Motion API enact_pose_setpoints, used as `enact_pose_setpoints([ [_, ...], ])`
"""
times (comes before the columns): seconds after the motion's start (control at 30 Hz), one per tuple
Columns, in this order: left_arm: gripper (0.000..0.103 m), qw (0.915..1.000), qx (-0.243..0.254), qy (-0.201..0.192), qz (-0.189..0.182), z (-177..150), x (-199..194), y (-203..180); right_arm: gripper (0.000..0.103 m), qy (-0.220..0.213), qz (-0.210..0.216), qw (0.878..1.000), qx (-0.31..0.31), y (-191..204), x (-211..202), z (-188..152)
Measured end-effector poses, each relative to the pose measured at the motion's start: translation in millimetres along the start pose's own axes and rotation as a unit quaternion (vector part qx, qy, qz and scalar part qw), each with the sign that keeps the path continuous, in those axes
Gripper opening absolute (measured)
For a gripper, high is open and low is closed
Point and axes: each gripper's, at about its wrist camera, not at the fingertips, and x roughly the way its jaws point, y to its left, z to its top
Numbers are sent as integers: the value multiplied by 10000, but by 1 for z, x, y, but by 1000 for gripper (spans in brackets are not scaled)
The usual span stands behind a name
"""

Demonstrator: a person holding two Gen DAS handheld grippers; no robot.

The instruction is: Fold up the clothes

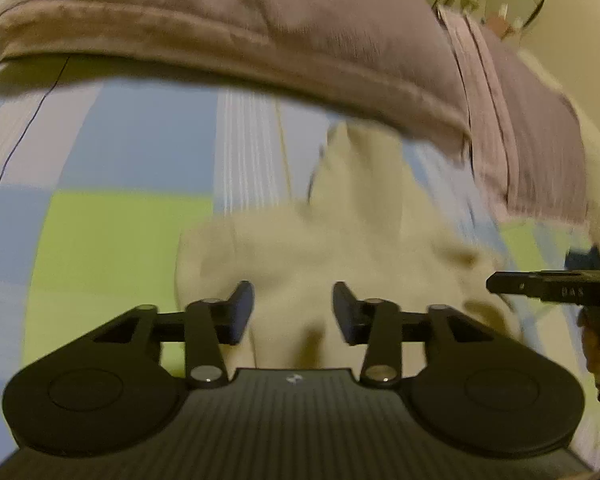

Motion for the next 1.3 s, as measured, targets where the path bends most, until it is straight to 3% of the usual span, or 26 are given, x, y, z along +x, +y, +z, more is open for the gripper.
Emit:
enact_pose_setpoints([
  [0.1,49,9997,-66,61,-217,33,34,-1,27,-122,-22,9997,194,-27,19,43],
  [0.17,49,9986,-179,193,-454,48,59,1,27,-98,255,9986,454,-40,36,61],
  [0.27,49,9959,-389,338,-745,64,93,2,27,-12,661,9930,976,-52,67,77],
  [0.4,48,9919,-711,448,-955,77,127,3,27,68,788,9868,1414,-63,98,90],
  [0.43,45,9900,-823,445,-1052,80,131,5,27,89,864,9848,1503,-66,103,91],
  [0.47,35,9881,-908,423,-1167,82,133,6,26,99,962,9831,1554,-67,107,92],
  [0.5,22,9860,-993,401,-1282,84,136,8,26,53,1021,9826,1549,-68,107,92],
  [0.53,1,9836,-1077,378,-1397,86,138,9,14,-48,1041,9834,1487,-68,102,91],
  [0.57,1,9834,-1029,277,-1471,84,132,9,6,-149,1061,9840,1425,-68,97,91],
  [0.67,1,9843,-667,-155,-1627,75,101,4,5,-491,1125,9850,1211,-68,79,89],
  [0.8,1,9803,-181,-730,-1826,63,59,-2,5,-1205,1246,9825,681,-58,20,61],
  [0.87,1,9774,166,-957,-1877,39,31,-7,5,-1524,1271,9796,305,-47,-14,35],
  [0.93,1,9810,406,-756,-1738,1,15,-12,5,-1572,1203,9802,24,-35,-39,5],
  [1.0,2,9847,619,-466,-1559,-39,1,-18,5,-1206,1020,9873,-193,-21,-50,-27],
  [1.1,1,9913,602,134,-1160,-85,-4,-15,5,-123,572,9977,-336,-7,-43,-72],
  [1.17,2,9923,617,274,-1041,-102,-14,-15,5,391,147,9983,-399,-2,-39,-91],
  [1.23,5,9936,479,118,-1017,-100,-29,-16,6,328,-32,9988,-359,3,-48,-94],
  [1.3,16,9944,232,-166,-1018,-87,-37,-16,7,7,14,9999,-172,8,-60,-86],
])
